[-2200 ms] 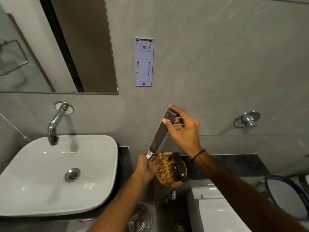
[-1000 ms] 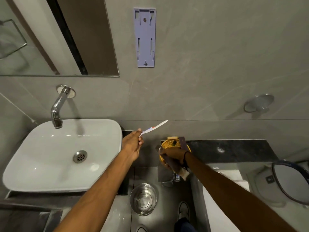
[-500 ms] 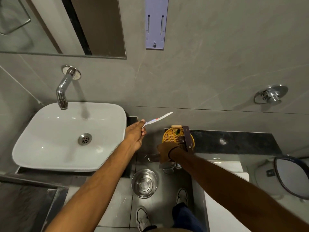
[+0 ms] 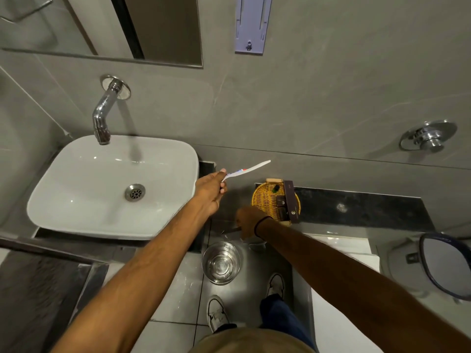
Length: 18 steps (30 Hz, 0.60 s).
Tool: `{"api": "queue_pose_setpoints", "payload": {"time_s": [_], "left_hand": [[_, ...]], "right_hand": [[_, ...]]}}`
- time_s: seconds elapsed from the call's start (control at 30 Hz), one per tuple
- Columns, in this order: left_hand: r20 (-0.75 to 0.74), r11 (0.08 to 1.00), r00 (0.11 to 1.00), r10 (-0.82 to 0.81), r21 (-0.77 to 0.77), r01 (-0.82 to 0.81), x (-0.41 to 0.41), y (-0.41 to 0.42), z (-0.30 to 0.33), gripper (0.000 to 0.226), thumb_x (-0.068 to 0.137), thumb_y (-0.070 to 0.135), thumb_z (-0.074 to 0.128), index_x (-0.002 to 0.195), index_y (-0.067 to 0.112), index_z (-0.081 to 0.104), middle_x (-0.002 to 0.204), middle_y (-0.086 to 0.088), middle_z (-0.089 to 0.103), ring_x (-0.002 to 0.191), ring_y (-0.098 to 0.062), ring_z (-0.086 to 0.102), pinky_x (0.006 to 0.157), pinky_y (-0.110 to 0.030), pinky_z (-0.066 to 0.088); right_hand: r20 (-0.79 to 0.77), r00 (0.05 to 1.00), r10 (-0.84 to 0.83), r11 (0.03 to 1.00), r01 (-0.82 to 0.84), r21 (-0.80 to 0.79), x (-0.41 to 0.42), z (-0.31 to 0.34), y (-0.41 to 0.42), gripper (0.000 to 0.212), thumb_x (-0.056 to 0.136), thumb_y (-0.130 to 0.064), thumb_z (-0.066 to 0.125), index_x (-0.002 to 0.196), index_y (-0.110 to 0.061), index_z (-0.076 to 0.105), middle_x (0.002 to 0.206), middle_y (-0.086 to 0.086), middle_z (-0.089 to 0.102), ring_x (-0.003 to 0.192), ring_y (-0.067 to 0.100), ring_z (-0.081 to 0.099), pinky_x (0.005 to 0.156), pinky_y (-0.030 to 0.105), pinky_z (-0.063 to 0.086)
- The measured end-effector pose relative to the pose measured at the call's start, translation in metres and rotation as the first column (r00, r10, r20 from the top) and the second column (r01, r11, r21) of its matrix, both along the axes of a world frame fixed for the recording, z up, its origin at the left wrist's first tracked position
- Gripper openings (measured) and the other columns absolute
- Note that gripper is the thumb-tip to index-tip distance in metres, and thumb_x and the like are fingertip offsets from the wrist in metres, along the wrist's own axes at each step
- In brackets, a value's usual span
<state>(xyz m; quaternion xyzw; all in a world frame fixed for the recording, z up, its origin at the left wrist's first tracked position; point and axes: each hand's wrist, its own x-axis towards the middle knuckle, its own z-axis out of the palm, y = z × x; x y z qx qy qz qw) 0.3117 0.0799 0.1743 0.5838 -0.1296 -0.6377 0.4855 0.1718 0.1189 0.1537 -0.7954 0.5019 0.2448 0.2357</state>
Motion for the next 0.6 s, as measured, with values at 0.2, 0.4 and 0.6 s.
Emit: {"api": "queue_pose_setpoints", "payload": {"time_s": [0.2,0.4,0.6], "left_hand": [[0.005,1.000,1.000,-0.025,0.007,0.025,0.004,0.007,-0.001,0.016,0.098,0.020,0.070,0.088,0.008,0.072,0.045,0.007,0.065,0.038,-0.006,0.052,0.040,-0.015,0.043],[0.006,0.999,0.999,-0.034,0.000,0.034,0.002,0.008,-0.007,0.016,0.098,0.020,0.070,0.087,0.008,0.070,0.045,0.007,0.065,0.037,-0.005,0.051,0.038,-0.014,0.042],[0.119,0.999,0.992,-0.047,0.004,0.047,-0.012,-0.002,-0.020,0.019,0.097,0.020,0.071,0.082,0.010,0.067,0.059,-0.002,0.059,0.038,-0.004,0.047,0.039,-0.016,0.040]], "right_hand": [[-0.003,1.000,-0.018,1.000,0.018,-0.003,0.007,-0.011,0.002,0.060,0.083,-0.040,0.078,0.130,-0.006,0.065,0.130,0.016,0.067,0.121,0.032,0.064,0.104,0.044,0.054],[0.077,0.987,-0.144,0.989,0.146,-0.033,-0.017,0.000,-0.014,0.061,0.090,-0.046,0.068,0.136,-0.007,0.060,0.135,0.015,0.064,0.125,0.031,0.060,0.106,0.040,0.050],[0.377,0.851,-0.366,0.889,0.440,-0.130,-0.070,0.018,-0.033,0.024,0.088,-0.037,0.073,0.087,-0.013,0.067,0.083,0.004,0.064,0.083,0.019,0.059,0.078,0.034,0.052]]}}
